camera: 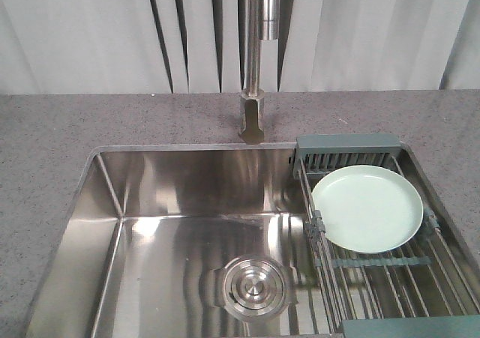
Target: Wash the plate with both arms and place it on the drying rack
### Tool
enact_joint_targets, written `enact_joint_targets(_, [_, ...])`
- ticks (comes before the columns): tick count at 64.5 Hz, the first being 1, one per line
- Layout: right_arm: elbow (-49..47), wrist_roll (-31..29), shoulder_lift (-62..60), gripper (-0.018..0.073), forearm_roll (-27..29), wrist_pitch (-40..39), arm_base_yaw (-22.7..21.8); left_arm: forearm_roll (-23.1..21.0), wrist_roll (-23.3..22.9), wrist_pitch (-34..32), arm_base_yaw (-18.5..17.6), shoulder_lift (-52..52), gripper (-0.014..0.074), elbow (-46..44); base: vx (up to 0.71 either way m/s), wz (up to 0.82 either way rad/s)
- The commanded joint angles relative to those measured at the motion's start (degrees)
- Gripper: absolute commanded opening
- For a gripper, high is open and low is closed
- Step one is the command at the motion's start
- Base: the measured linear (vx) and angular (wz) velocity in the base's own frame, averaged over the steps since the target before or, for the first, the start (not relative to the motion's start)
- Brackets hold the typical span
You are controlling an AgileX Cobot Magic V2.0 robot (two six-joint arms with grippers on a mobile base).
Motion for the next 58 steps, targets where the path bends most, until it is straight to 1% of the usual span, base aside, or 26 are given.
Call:
enact_joint_targets(1, [0.13, -0.17, -0.19, -0.0001, -0.11, -4.61, -0.33, 0.0, -0.49, -4.2, 0.21, -0.86, -0.0006, -1.4, 0.0, 0.0])
enact_joint_targets(58, [0.13, -0.17, -0.19, -0.0001, -0.11, -4.61, -0.33, 0.0, -0.49, -4.2, 0.21, -0.86, -0.0006, -1.4, 0.0, 0.0])
